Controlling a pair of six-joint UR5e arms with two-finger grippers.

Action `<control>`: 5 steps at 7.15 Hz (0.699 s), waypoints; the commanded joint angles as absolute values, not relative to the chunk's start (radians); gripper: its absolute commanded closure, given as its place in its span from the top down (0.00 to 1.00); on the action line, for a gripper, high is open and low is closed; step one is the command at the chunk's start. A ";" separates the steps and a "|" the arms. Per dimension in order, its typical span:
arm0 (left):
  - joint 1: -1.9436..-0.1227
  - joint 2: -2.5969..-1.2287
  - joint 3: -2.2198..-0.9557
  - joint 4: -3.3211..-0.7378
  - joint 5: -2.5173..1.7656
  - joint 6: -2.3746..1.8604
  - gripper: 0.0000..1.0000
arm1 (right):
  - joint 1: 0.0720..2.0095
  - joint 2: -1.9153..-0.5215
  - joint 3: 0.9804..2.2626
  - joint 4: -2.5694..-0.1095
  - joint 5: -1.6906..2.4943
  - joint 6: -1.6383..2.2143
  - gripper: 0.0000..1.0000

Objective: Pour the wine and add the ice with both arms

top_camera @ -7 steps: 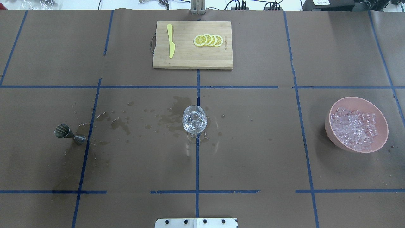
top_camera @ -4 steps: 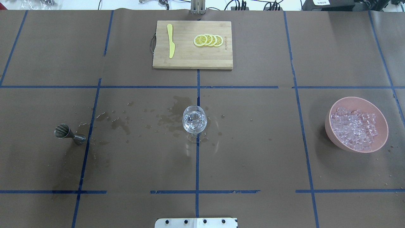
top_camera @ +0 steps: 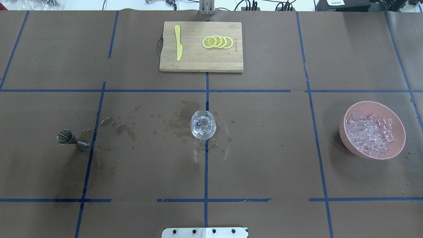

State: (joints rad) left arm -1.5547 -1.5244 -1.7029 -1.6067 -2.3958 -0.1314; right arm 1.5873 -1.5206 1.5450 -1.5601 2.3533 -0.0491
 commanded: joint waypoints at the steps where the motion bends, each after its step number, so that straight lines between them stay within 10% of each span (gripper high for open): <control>1: -1.560 -1.525 -1.704 -1.611 -2.396 -0.144 1.00 | 1.588 -1.511 1.546 -1.559 2.353 -0.007 1.00; 5: -1.560 -1.525 -1.709 -1.611 -2.395 -0.140 1.00 | 1.588 -1.508 1.545 -1.526 2.355 0.009 1.00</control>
